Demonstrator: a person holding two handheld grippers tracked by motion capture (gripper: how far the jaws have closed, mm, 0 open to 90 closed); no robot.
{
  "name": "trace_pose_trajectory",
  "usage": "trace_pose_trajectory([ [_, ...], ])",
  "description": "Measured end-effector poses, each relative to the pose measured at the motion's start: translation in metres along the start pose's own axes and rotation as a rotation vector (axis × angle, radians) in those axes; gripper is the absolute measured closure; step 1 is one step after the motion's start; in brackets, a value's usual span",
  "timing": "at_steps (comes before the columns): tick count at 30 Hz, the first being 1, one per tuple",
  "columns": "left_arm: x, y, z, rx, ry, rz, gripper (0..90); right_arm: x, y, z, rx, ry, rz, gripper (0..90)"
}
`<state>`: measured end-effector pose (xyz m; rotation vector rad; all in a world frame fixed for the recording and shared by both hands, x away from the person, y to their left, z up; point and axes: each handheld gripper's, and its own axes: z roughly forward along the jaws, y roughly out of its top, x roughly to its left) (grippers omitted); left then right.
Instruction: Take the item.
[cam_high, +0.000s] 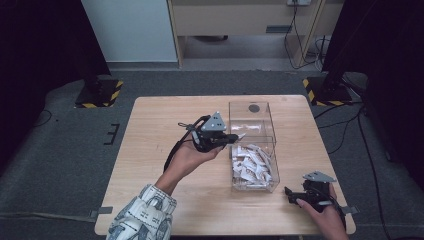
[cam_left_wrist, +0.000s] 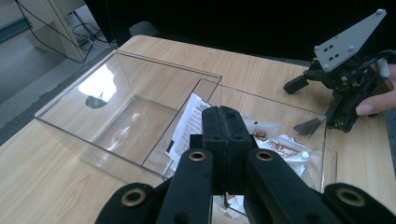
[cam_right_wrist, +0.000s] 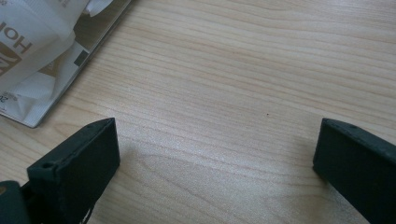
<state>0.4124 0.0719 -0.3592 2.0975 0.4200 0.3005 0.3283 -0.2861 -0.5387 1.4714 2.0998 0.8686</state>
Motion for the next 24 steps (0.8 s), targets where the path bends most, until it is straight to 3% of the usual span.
trace_pose_trajectory([
  [24, 0.025, -0.018, -0.013, 0.001, 0.053, -0.021, 89.7, 0.0, 0.0, 0.0, 0.0, 0.0, 0.0, 0.8],
])
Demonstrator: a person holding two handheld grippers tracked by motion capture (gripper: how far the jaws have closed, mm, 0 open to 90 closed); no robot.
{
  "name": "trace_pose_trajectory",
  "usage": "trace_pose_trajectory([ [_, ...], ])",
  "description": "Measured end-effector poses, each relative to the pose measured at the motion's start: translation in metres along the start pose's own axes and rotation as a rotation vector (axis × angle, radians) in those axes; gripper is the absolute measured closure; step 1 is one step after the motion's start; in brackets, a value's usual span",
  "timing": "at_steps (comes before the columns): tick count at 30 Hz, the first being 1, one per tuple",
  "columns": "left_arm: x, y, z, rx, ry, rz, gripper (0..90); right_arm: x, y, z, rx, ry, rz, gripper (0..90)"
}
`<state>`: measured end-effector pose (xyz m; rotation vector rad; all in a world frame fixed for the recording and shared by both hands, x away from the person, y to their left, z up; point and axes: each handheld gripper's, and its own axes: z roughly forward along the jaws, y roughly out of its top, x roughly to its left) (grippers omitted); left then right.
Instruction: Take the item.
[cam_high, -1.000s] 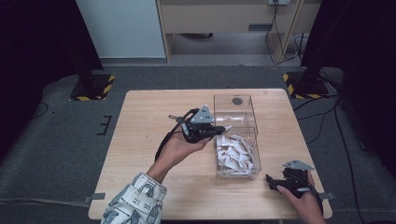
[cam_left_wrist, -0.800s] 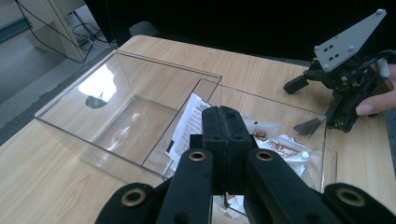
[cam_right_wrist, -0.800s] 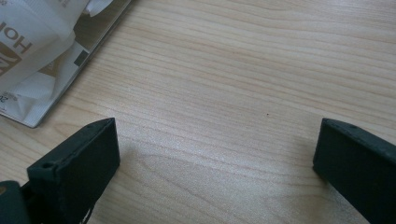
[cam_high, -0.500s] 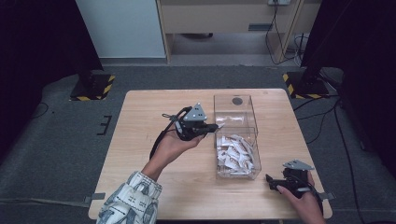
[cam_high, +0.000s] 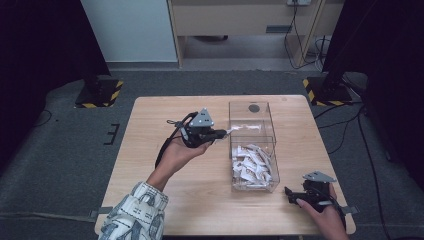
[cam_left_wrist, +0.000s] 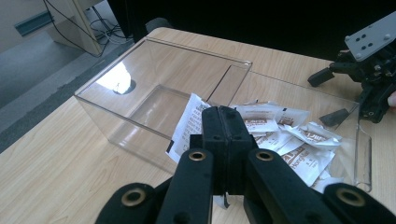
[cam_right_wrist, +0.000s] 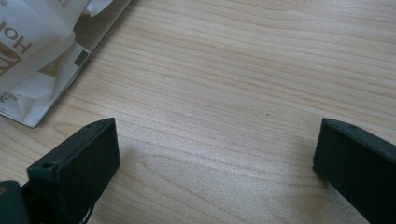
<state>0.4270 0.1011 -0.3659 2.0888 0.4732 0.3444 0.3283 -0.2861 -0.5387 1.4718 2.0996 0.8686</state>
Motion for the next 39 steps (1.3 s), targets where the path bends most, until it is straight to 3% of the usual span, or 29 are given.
trace_pose_trajectory([
  [21, 0.018, -0.02, 0.001, 0.025, 0.048, -0.026, 89.6, 0.0, 0.0, 0.0, 0.0, 0.0, 0.0, 0.8],
  [25, 0.025, -0.026, 0.002, 0.026, 0.054, -0.046, 89.7, 0.0, 0.0, 0.0, 0.0, 0.0, -0.001, 0.8],
  [39, 0.034, -0.047, 0.009, 0.076, 0.073, -0.054, 89.6, 0.0, 0.0, 0.0, 0.0, 0.0, 0.0, 0.8],
])
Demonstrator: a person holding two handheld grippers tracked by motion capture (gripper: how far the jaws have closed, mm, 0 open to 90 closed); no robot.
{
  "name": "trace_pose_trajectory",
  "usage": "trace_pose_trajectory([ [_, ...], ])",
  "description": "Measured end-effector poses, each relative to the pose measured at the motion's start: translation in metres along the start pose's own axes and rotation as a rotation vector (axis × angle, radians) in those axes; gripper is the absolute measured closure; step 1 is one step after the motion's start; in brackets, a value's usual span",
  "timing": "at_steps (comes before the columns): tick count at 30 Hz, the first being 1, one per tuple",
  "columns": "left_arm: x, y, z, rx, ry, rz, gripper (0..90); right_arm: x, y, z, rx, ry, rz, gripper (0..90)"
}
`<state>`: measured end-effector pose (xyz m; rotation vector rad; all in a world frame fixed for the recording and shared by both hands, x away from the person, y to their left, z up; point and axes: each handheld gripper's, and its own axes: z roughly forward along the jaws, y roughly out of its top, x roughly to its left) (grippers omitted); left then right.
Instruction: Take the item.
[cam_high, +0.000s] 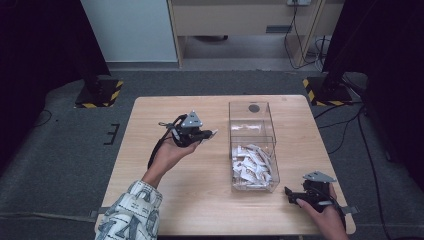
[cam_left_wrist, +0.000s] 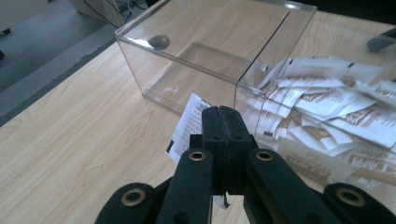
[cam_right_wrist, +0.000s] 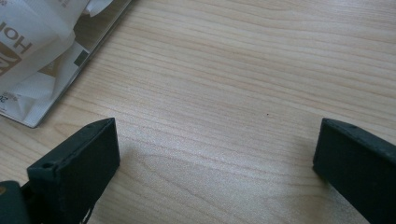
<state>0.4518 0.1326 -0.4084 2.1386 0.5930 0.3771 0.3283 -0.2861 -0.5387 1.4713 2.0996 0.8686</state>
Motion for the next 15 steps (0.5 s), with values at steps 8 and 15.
trace_pose_trajectory([
  [8, 0.0, -0.006, 0.005, 0.011, -0.002, -0.001, 89.6, 0.0, 0.0, 0.0, 0.0, 0.0, 0.0, 0.8],
  [15, 0.002, -0.013, 0.007, 0.017, 0.0, -0.011, 89.6, 0.0, 0.0, 0.0, 0.0, 0.0, 0.0, 0.8],
])
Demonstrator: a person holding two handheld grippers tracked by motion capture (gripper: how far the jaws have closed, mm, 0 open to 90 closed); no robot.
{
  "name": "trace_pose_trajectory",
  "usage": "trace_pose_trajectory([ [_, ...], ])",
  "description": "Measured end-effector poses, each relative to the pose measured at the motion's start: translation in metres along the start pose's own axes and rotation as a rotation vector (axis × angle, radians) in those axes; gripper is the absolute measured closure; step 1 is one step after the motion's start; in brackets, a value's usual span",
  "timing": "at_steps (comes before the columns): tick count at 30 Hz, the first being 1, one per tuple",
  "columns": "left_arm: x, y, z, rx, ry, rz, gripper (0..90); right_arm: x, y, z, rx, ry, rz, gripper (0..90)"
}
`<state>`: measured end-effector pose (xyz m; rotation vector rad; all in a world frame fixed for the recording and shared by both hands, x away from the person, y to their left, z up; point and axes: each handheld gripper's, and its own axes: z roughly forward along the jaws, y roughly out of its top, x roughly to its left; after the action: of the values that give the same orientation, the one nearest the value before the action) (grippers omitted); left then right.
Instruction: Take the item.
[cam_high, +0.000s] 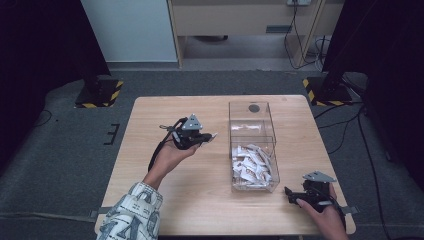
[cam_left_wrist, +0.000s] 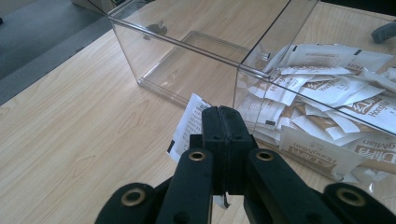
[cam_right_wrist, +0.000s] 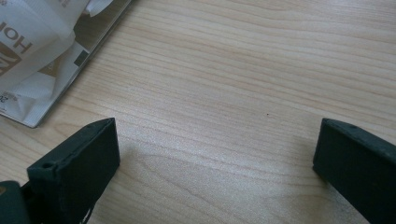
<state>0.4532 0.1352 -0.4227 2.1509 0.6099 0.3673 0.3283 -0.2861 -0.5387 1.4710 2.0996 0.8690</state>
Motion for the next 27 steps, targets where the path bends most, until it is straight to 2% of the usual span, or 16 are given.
trace_pose_trajectory([
  [13, 0.008, -0.016, 0.0, 0.028, 0.016, -0.017, 89.5, 0.0, 0.0, 0.0, 0.0, 0.0, 0.0, 0.8],
  [27, 0.015, -0.034, 0.006, 0.057, 0.024, -0.048, 89.6, 0.0, 0.0, 0.0, 0.0, 0.0, 0.001, 0.8],
])
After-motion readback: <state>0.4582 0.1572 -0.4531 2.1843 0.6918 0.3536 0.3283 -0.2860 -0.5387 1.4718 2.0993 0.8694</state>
